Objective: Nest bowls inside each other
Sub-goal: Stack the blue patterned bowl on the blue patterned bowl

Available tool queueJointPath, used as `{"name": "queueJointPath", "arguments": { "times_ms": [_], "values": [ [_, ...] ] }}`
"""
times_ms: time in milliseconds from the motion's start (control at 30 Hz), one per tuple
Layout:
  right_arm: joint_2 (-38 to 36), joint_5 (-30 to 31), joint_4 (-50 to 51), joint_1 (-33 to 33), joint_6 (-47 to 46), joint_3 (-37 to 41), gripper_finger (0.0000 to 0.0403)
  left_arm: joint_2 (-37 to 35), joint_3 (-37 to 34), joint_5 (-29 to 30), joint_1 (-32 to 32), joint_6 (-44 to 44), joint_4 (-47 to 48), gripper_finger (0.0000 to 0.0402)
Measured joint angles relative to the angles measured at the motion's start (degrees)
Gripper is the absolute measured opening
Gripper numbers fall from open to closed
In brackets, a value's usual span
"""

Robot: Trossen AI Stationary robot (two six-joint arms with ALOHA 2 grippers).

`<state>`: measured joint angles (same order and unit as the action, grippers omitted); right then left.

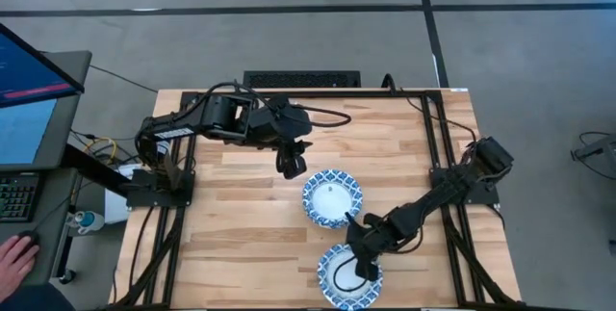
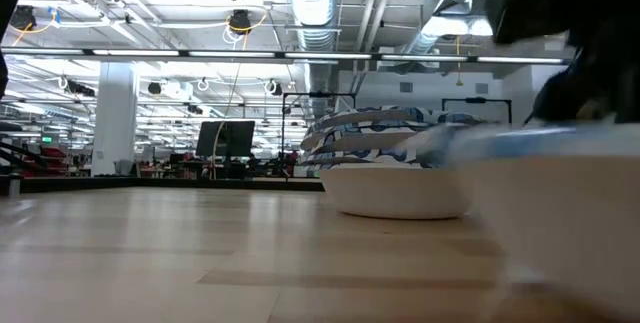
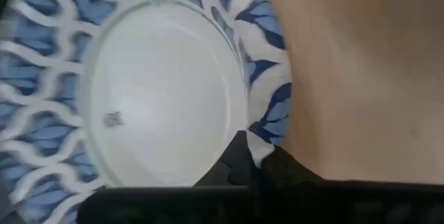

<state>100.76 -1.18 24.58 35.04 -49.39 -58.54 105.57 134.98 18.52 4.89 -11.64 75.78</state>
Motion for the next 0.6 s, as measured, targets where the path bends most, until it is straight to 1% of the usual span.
{"name": "queueJointPath", "arguments": {
  "times_ms": [100,167,300,400,500,600],
  "values": [
    [-4.5,1.5,4.7,1.0,-2.5,0.0,0.0008,0.0,0.0,0.2,0.0,0.0,-0.1,0.0122],
    [-8.1,2.6,9.9,1.7,-3.9,0.0,0.0006,-0.3,0.0,0.7,0.0,0.0,0.0,0.0122],
    [-17.1,5.4,20.8,2.8,-9.0,0.0,0.0005,-1.6,0.0,1.8,0.0,0.0,-0.1,0.0122],
    [-24.4,9.3,25.7,3.1,-11.9,0.0,0.0004,-3.1,0.0,2.7,0.0,0.0,-0.2,0.0122],
    [-31.2,15.1,29.9,1.5,-13.2,-0.1,0.0003,-4.7,0.0,4.4,0.0,-0.1,-0.1,0.0122],
    [-36.2,18.6,33.8,-2.6,-12.6,-0.1,0.0004,-6.0,0.0,4.9,-0.4,-0.1,-0.1,0.0122]
  ]
}}
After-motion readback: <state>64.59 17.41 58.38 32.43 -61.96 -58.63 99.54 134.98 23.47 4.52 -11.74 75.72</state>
